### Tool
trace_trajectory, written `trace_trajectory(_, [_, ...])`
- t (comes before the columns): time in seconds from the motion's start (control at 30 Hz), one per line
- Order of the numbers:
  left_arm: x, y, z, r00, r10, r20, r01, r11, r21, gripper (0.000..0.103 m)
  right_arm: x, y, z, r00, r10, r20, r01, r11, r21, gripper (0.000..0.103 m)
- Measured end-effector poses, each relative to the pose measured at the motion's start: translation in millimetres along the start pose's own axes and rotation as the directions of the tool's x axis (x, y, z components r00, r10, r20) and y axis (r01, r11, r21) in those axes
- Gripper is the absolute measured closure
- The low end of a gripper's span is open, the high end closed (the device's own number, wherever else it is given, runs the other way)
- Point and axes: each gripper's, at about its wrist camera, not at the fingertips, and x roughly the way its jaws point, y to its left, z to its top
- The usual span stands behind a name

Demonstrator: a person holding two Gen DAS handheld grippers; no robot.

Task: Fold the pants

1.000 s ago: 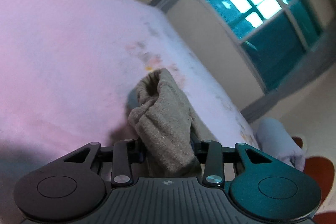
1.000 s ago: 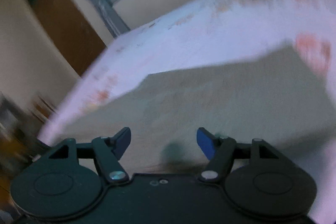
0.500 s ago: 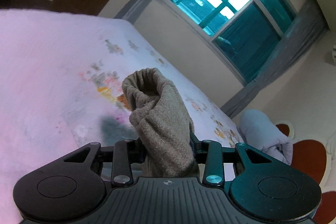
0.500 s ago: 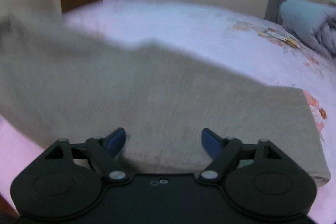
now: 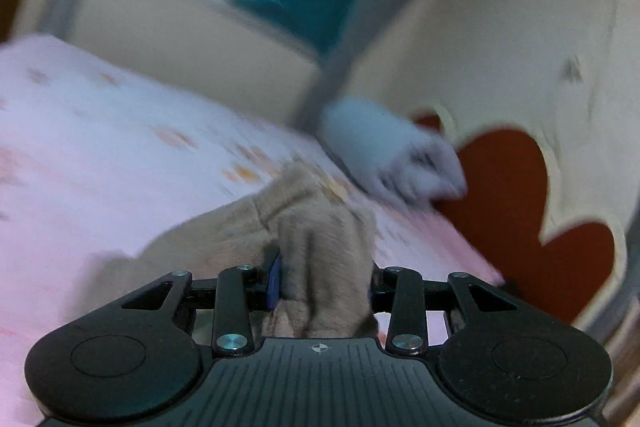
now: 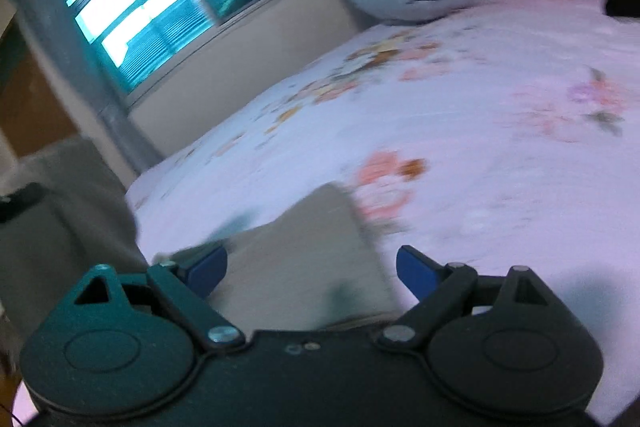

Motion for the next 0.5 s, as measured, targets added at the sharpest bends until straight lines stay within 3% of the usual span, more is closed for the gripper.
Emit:
trace_trajectory(0.07, [53.5,-32.8,-27.1,0.993,-0.006,-0.121,0.013,0.999,0.051,0.065,-8.6,-24.4,6.6,1.000,-0.024,0.012,0.023,0.999,0.038,0.017])
trace_trajectory(0.1, [81.7,-47.9,-45.8,0.975,0.005,-0.222,0.009,0.998,0.063,0.061,-12.7,-38.8,10.9,0.999,-0.040,0.014,0.039,0.997,0.064,0.017])
trace_trajectory(0.13, [93.2,-58.7,-58.9,0.961,0.009,-0.275,0.010,0.998,0.068,0.059,-14.9,-49.3,12.9,0.999,-0.051,0.015,0.049,0.995,0.086,0.017])
trace_trajectory(0.2, [83.5,-73.6,-77.3,0.968,-0.041,-0.249,0.067,0.993,0.097,0.057,-20.4,-72.2,18.1,0.998,-0.063,0.011,0.061,0.988,0.141,0.016])
trace_trajectory(0.33, [25.2,-48.6,-76.3,0.983,0.039,-0.179,-0.026,0.997,0.073,0.057,-18.8,-102.4,26.0,0.995,0.104,0.011,-0.102,0.951,0.291,0.016])
trace_trajectory(0.43, [-20.7,-3.2,-72.5,0.977,0.159,-0.142,-0.152,0.986,0.063,0.055,1.4,-92.7,17.2,0.954,0.299,-0.036,-0.260,0.877,0.403,0.019])
trace_trajectory(0.5, [-53.6,27.2,-71.9,0.962,0.246,-0.121,-0.241,0.969,0.050,0.050,20.7,-78.3,4.0,0.924,0.371,-0.095,-0.291,0.842,0.453,0.024])
